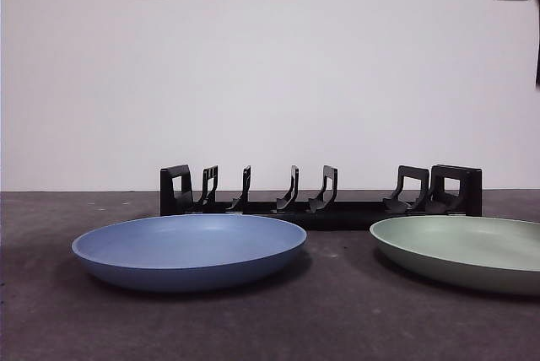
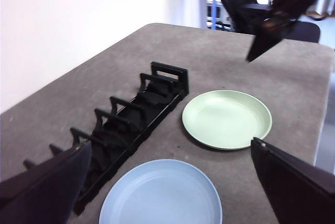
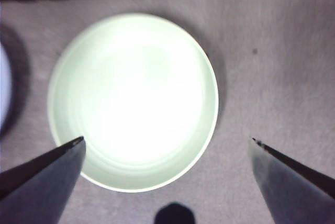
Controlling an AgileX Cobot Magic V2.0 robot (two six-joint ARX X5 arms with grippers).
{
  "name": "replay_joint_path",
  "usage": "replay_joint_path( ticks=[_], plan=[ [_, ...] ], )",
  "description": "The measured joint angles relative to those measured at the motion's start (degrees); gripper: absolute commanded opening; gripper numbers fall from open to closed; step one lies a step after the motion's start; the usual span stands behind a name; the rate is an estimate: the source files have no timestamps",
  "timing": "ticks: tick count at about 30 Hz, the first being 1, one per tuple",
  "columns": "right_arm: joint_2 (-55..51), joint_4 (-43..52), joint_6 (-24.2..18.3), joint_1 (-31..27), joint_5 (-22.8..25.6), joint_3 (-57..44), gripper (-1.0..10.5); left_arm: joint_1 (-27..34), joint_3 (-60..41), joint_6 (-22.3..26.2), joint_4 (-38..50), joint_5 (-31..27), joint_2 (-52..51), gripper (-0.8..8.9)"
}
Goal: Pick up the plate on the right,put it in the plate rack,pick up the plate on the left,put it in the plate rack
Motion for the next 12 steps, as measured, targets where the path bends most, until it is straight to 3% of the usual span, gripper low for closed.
replay_joint_path(
  ticks=[5, 12],
  plan=[
    [9.3, 1.1, 0.0, 0.0, 2.8, 0.0, 5.3, -3.7, 0.0, 4.0, 0.0, -1.2, 0.5, 6.31],
    [18.3, 3.0, 0.0, 0.0, 5.2, 0.0, 5.2, -10.7, 0.0, 9.7, 0.0, -11.5, 2.3, 6.31]
  ],
)
